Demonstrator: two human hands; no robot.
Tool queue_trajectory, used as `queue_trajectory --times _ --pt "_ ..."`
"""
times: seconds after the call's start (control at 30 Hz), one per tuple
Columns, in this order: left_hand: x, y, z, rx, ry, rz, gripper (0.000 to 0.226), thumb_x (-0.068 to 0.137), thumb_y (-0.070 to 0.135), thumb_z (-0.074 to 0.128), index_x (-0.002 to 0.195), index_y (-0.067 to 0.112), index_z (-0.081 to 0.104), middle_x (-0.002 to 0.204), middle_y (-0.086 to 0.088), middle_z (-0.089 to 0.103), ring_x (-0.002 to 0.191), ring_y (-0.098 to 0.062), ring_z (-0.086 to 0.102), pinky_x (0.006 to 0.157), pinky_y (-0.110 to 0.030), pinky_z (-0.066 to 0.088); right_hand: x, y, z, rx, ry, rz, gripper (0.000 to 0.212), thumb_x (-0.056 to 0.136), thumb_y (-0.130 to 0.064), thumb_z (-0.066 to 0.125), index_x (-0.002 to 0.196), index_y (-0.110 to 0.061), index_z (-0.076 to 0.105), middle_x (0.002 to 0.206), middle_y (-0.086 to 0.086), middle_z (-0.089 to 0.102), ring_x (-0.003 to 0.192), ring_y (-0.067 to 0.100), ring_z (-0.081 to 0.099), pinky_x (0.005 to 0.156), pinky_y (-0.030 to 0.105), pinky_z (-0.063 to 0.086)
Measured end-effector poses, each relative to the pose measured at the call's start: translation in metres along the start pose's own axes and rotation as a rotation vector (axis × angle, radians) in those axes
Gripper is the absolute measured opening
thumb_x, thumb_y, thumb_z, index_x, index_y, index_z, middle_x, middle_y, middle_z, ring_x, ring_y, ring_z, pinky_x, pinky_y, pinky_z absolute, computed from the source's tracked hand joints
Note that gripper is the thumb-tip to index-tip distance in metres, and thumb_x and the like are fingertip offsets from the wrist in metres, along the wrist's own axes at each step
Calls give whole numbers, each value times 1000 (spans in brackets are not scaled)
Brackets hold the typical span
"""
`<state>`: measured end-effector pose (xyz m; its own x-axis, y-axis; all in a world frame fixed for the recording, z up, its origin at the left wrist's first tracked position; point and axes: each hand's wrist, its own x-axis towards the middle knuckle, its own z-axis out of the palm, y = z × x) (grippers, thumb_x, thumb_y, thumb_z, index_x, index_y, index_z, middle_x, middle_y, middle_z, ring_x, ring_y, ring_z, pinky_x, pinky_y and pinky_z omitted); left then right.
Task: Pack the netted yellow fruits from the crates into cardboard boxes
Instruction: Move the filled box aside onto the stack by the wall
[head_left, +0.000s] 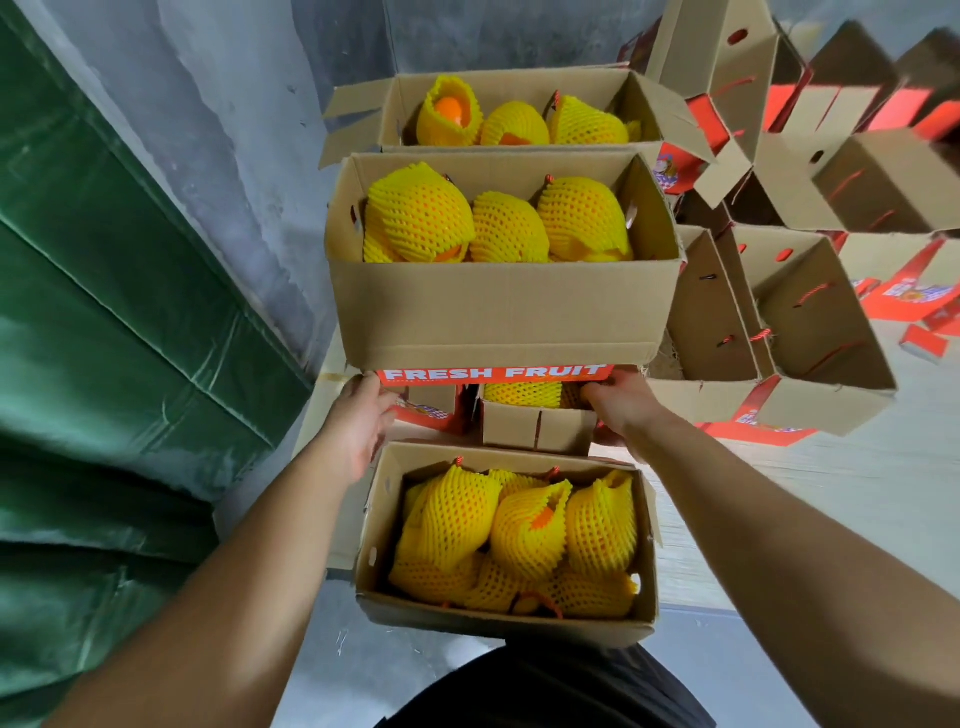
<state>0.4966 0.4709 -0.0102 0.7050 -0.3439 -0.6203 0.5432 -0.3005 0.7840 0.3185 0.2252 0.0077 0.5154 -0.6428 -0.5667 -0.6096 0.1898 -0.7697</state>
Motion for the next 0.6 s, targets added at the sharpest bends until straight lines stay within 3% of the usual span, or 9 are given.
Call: queue_trajectory --times 0.07,0.13,0.2,0.27,0.33,0.37,0.43,0.5,0.6 --pt "-36 -15 -9 173 31 67 61 102 65 43 156 40 29 159 7 43 145 -24 41 117 -49 29 -20 15 -8 -35 -1 -101 19 96 -17 60 114 -15 67 101 4 66 84 17 61 78 34 49" --pt "-70 -38 -23 276 35 127 70 99 61 55 157 52 17 153 20 37 143 -16 35 116 -49 29 -47 35 -20 -112 83 -235 39 98 -37 63 134 -21 59 119 -7 63 106 13 60 93 36 45" --pt "-95 -67 -34 367 -48 144 69 100 48 61 158 47 23 146 23 39 138 -11 37 117 -46 32 -76 60 -35 -234 219 -264 59 99 -50 59 151 -27 42 141 -7 53 129 17 50 108 44 42" --pt "-105 -92 -34 501 -81 147 51 107 34 53 155 32 38 147 10 53 139 -18 47 117 -47 38 -102 83 -38 -279 200 -127 65 101 -52 55 156 -27 31 157 2 43 138 27 47 111 49 41" --pt "-107 -102 -29 507 15 150 41 110 27 45 150 21 48 138 -3 62 132 -26 54 114 -48 42 -120 101 -26 -199 88 -2 45 106 -43 48 145 -21 47 147 10 55 120 28 59 100 42 47" --pt "-107 -101 -24 479 63 159 38 111 25 44 148 19 51 135 -5 63 129 -28 56 113 -48 43 -125 107 -18 -211 98 -37 28 109 -36 44 128 -20 58 133 12 64 105 25 62 93 37 48" --pt "-99 -96 -19 418 141 181 35 111 23 45 143 17 56 131 -7 65 123 -30 58 108 -46 46 -123 109 -4 -324 253 -203 20 109 -22 41 102 -17 59 112 19 71 85 25 58 81 34 43" --pt "-87 -88 -19 404 187 185 32 110 23 45 138 16 59 124 -4 65 113 -26 58 97 -39 45 -116 100 3 -359 341 -286 23 108 -17 41 96 -10 59 103 24 71 80 34 59 75 36 43" --pt "-70 -75 -18 424 225 189 30 111 26 43 135 18 59 117 -2 63 109 -26 57 90 -38 42 -92 87 9 -410 342 -315 29 109 -21 39 105 -1 62 104 27 69 92 45 64 80 45 48"
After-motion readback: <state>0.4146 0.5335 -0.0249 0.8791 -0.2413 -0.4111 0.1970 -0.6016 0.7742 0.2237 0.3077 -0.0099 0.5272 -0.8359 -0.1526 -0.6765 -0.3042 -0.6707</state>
